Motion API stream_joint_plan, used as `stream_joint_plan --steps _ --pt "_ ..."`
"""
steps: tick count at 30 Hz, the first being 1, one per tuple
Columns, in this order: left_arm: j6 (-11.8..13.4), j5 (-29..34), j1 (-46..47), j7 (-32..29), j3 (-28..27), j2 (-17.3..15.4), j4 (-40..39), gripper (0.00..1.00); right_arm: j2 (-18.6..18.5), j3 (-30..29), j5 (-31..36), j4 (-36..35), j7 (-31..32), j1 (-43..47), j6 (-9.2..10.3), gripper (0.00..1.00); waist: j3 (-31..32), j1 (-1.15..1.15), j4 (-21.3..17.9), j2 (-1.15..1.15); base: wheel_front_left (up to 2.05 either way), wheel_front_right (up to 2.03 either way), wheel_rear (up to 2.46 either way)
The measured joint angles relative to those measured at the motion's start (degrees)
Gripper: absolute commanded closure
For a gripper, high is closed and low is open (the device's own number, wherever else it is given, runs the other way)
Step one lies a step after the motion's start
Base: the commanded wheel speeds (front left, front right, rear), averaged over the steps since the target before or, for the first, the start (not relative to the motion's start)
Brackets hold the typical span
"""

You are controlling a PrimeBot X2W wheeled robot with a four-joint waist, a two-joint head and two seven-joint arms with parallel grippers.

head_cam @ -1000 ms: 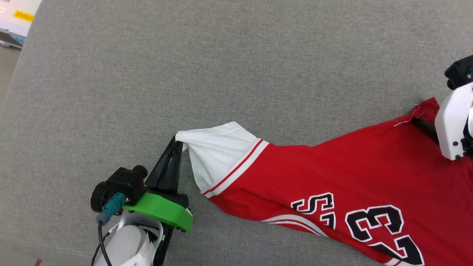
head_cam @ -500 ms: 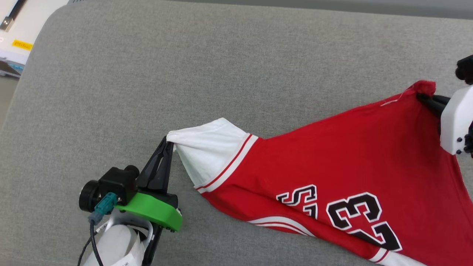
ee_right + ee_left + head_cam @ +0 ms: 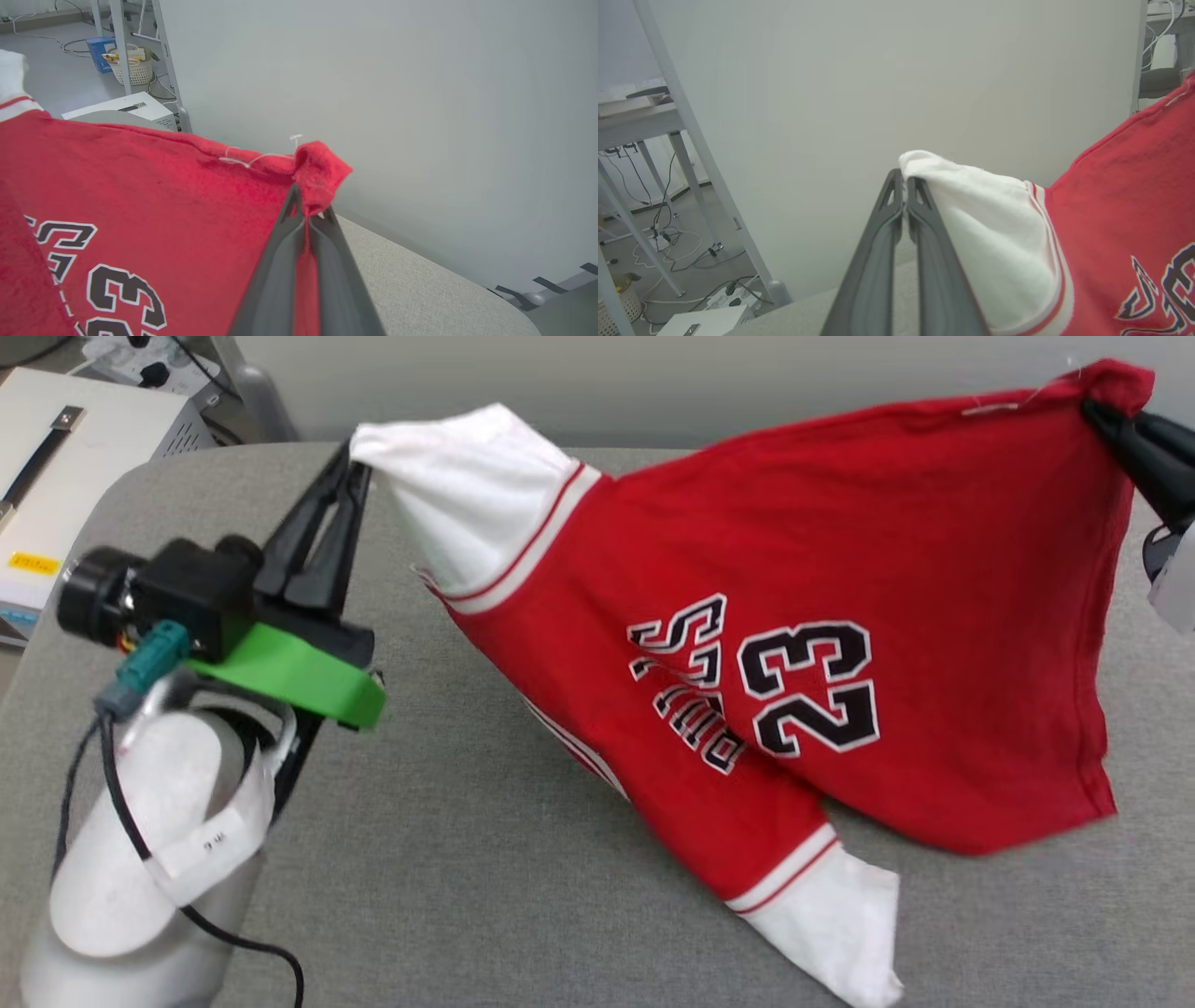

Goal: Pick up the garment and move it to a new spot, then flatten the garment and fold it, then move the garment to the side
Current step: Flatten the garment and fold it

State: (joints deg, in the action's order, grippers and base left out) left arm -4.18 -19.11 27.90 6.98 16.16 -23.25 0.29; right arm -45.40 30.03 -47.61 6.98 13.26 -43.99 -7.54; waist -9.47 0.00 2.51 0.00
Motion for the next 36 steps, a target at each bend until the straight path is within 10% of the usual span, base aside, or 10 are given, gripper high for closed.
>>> stream_joint_plan --steps 20,36 --pt "-2.6 0.4 36.0 -4.2 3.7 -1.0 8.2 1.0 4.8 -8.0 6.9 -2.2 -0.4 -14.4 0.0 1.0 -2.0 0.0 -3.2 0.0 0.0 0.0 0.0" --pt "-3.1 4.1 65.3 -3.5 9.3 -2.2 18.6 1.0 13.7 -5.1 15.9 17.9 -5.6 -43.3 0.0 1.0 -14.1 0.01 -5.6 0.0 0.0 0.0 0.0"
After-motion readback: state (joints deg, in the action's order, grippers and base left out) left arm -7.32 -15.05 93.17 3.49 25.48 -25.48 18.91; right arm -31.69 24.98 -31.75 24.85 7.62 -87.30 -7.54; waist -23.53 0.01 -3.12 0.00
